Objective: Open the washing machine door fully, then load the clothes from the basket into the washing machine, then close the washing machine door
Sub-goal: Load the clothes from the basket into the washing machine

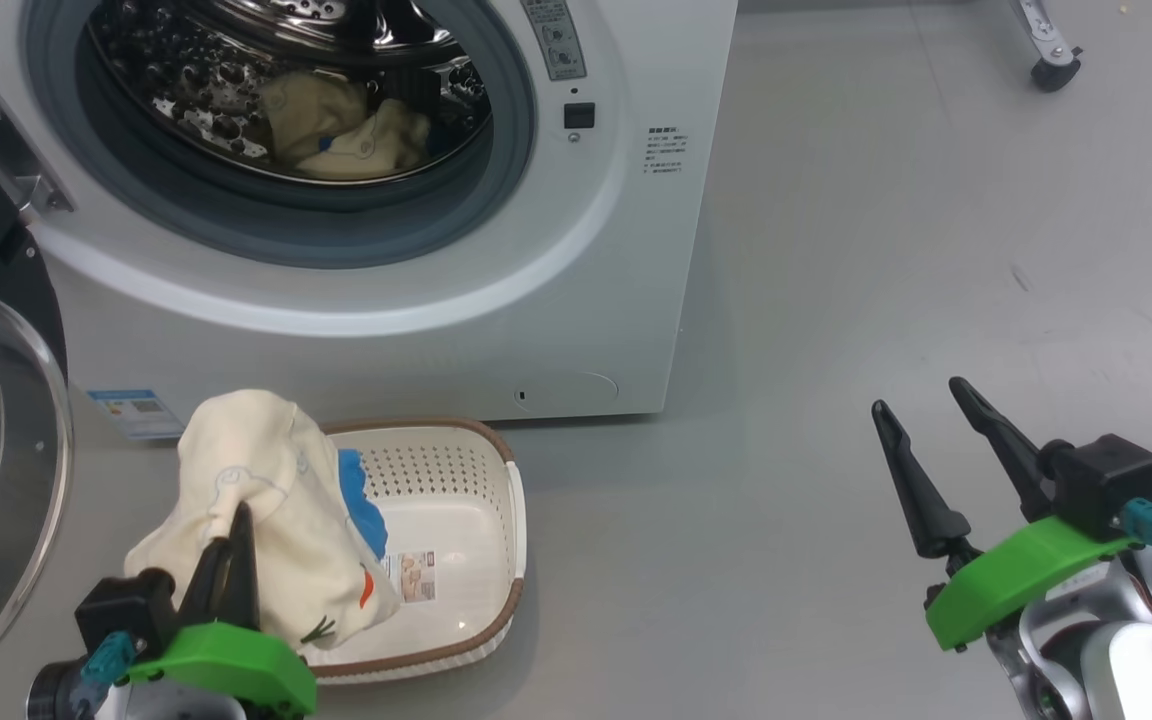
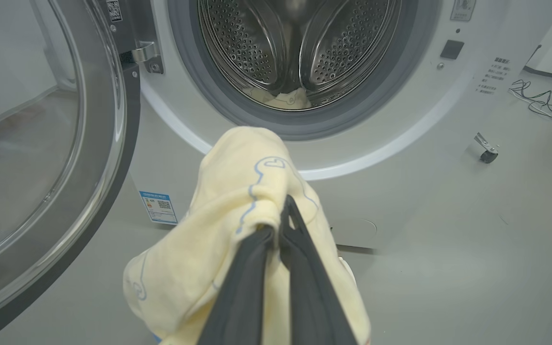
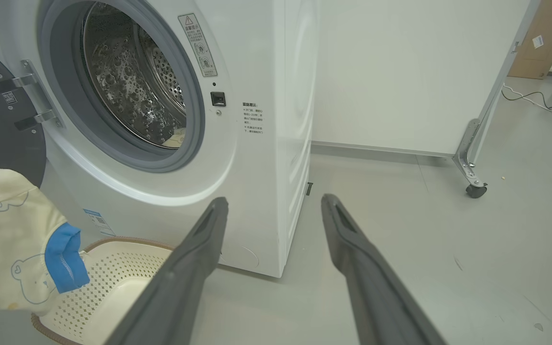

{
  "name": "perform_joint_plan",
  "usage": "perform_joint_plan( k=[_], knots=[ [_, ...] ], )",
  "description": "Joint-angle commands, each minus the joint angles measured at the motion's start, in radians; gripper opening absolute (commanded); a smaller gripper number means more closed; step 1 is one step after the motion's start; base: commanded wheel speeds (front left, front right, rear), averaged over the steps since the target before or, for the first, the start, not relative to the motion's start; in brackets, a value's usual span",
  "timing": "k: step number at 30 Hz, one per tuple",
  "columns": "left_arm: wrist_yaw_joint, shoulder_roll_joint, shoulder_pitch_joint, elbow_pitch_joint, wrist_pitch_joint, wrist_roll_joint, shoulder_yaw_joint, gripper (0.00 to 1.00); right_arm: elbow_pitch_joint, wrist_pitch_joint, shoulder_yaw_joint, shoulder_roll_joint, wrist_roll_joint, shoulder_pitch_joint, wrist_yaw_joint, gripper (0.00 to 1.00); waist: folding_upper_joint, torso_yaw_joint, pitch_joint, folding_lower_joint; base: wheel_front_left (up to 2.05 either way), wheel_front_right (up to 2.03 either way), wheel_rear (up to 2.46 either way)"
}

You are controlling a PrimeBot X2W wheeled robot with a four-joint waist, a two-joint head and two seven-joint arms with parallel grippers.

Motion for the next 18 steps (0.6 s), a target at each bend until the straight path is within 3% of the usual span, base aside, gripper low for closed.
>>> perform_joint_plan(
  k=[1, 11, 18],
  knots=[
    [0.006, 0.024, -0.050, -0.032, 0.002, -0.009, 0.035, 0.00, -0.033, 0.001, 0.024, -0.001, 0.007, -0.030, 0.000, 1.00, -0.0001, -0.005, 0.008, 0.0001, 0.00, 0.00, 0.00],
    [0.021, 0.046, -0.168, -0.001, 0.030, -0.010, 0.053, 0.00, -0.028, -0.007, 0.045, -0.001, 0.014, -0.057, 0.000, 1.00, -0.0001, -0.055, 0.069, 0.0001, 0.00, 0.00, 0.00],
    [0.009, 0.093, -0.335, 0.059, 0.089, -0.019, 0.073, 0.00, 0.001, -0.038, 0.079, -0.001, 0.048, -0.098, 0.000, 1.00, -0.0001, -0.151, 0.155, 0.0001, 0.00, 0.00, 0.00]
  ],
)
